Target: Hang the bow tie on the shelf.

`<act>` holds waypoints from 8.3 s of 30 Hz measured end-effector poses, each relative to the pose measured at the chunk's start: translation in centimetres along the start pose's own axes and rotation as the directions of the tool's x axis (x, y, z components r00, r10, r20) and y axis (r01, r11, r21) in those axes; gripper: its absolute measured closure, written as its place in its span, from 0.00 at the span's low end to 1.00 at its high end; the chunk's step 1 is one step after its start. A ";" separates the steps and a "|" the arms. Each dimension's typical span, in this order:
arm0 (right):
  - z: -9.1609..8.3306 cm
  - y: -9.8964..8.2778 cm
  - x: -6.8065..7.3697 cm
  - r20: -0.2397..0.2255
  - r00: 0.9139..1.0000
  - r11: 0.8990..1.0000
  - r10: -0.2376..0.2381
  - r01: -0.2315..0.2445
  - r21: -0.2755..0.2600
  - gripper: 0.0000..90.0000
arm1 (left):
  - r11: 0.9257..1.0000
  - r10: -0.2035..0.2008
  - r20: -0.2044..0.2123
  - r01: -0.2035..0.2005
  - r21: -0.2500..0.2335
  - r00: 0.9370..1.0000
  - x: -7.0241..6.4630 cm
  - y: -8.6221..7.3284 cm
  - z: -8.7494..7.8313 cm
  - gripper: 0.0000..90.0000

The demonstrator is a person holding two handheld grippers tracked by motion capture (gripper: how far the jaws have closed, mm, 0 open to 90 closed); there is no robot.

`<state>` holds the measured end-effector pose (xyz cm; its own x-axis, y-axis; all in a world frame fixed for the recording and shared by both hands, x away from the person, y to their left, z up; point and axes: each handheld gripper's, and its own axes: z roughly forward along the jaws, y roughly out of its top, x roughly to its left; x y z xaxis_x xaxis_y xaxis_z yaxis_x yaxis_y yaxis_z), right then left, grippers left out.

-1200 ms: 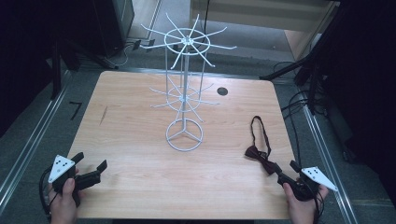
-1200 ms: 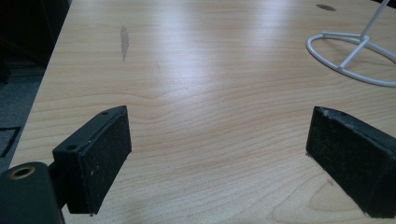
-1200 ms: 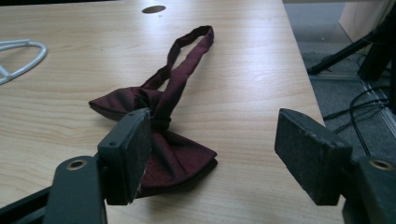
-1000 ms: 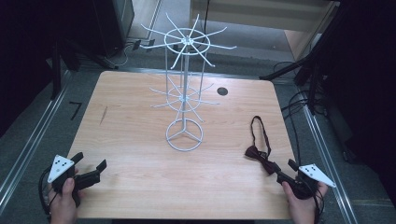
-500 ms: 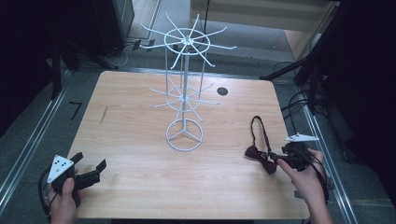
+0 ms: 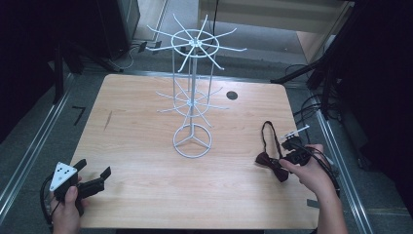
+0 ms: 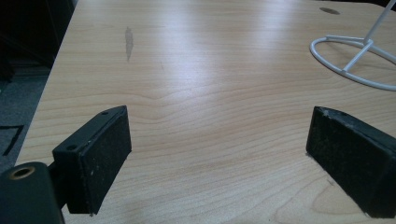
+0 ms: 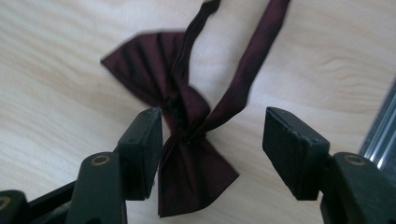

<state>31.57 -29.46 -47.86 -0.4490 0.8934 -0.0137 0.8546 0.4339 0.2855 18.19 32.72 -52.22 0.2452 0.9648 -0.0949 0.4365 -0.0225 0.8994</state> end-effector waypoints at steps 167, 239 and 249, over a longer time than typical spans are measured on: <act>-7.0 6.2 12.3 0.134 0.973 0.538 -0.190 0.217 -0.815 0.82 | 0.998 0.062 -0.007 -0.062 -0.002 0.998 -0.8 -0.4 -0.6 0.08; 2.3 6.0 12.5 -0.115 0.981 0.704 -0.154 0.027 -0.710 0.26 | 0.998 0.061 -0.009 -0.061 0.004 0.998 -0.8 -0.3 -0.5 0.08; 1.6 4.0 11.0 -0.124 0.986 0.693 -0.110 -0.014 -0.721 0.22 | 0.998 0.055 -0.003 -0.055 0.004 0.999 -0.7 -0.3 -0.5 0.08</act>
<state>30.49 -17.72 -48.41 -0.5688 0.8191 0.0743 0.4101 0.2042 0.8889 17.46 32.15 -52.22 0.2661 0.9629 -0.0444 0.4263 -0.0763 0.9013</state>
